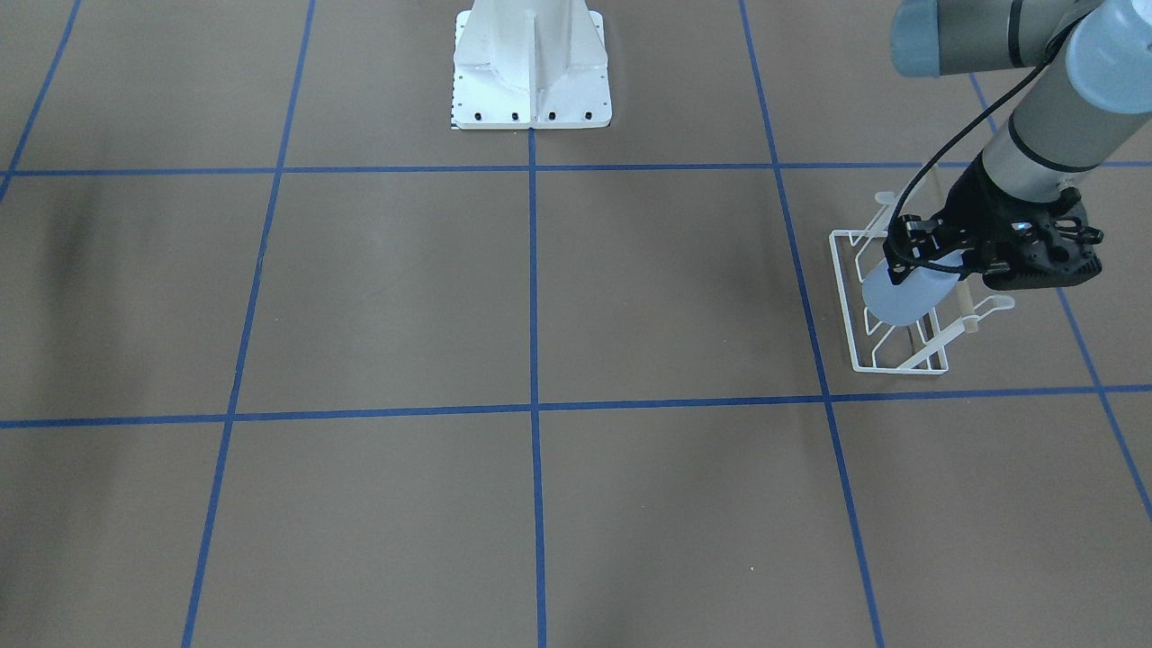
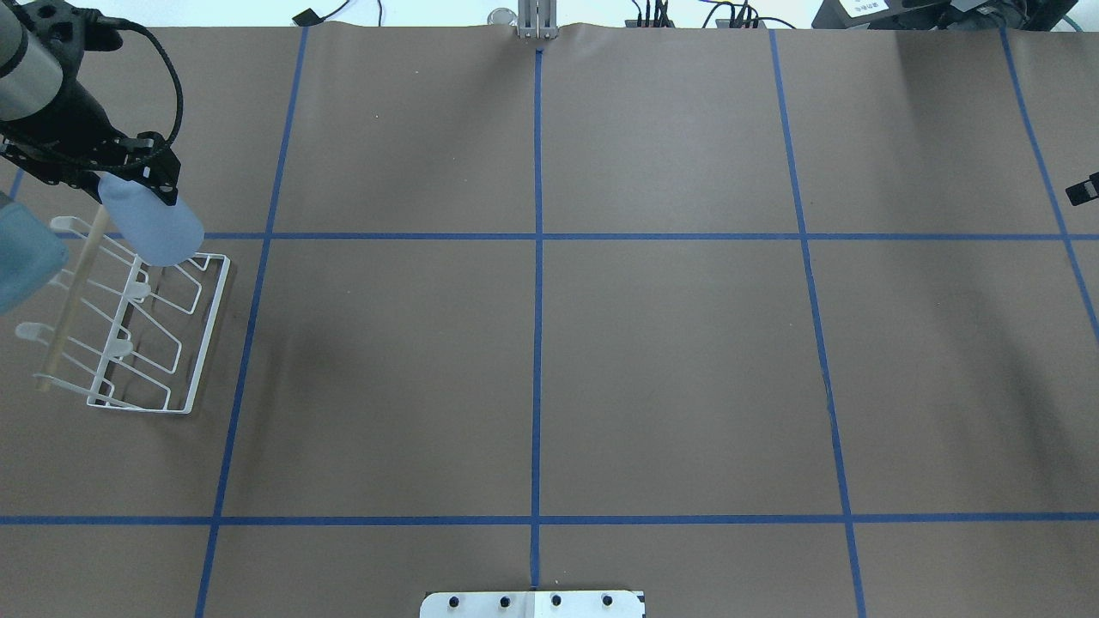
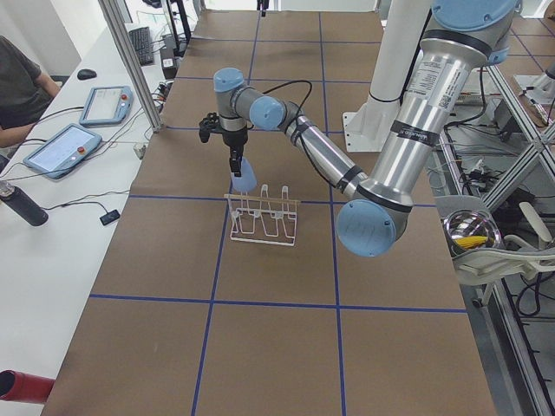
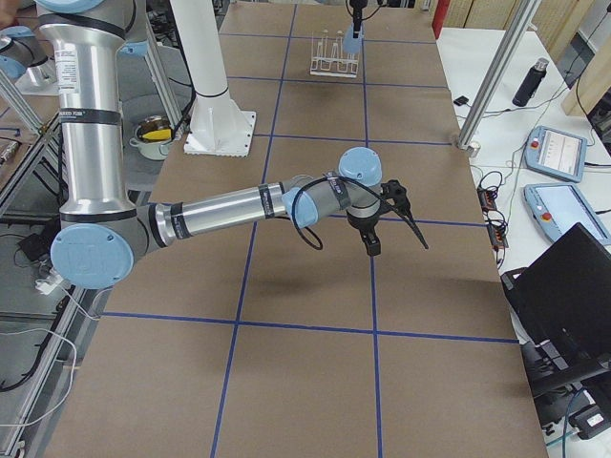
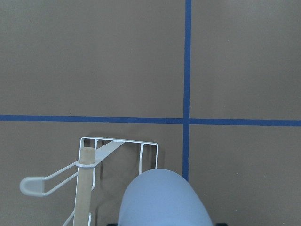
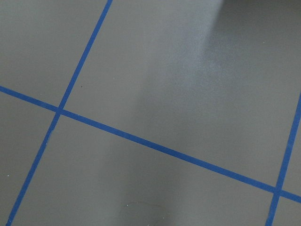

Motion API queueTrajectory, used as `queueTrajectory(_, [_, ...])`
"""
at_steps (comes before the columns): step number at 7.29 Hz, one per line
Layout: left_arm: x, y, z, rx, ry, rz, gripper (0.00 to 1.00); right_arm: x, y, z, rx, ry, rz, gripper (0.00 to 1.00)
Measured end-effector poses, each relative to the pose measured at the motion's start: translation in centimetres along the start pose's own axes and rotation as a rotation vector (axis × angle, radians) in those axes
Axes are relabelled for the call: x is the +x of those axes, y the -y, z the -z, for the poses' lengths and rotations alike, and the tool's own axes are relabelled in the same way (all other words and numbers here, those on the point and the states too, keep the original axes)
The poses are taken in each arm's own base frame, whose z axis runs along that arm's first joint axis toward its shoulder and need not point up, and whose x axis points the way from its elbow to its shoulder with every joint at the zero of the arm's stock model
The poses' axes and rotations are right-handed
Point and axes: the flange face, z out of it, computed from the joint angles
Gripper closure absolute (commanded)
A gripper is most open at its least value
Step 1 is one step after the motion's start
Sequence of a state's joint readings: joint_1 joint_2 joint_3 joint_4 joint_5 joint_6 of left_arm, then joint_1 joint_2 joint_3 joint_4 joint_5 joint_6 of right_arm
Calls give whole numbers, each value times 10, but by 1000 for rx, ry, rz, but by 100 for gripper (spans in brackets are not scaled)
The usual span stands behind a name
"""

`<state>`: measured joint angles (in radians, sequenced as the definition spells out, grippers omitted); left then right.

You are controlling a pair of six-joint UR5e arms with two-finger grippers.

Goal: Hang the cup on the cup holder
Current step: 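Lower the cup onto a wooden peg of the rack with the left gripper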

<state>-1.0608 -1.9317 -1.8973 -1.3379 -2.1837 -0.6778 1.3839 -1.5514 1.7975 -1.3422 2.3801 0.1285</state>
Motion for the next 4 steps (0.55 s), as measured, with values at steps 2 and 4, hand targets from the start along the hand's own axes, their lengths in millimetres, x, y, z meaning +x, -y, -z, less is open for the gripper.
queueTrajectory(2, [-6,5,-14,-1,-6,-5,100,0,0,0,0,1,0,0])
queueTrajectory(4, [-10,4,-19,-4,-5,-5,100,0,0,0,0,1,0,0])
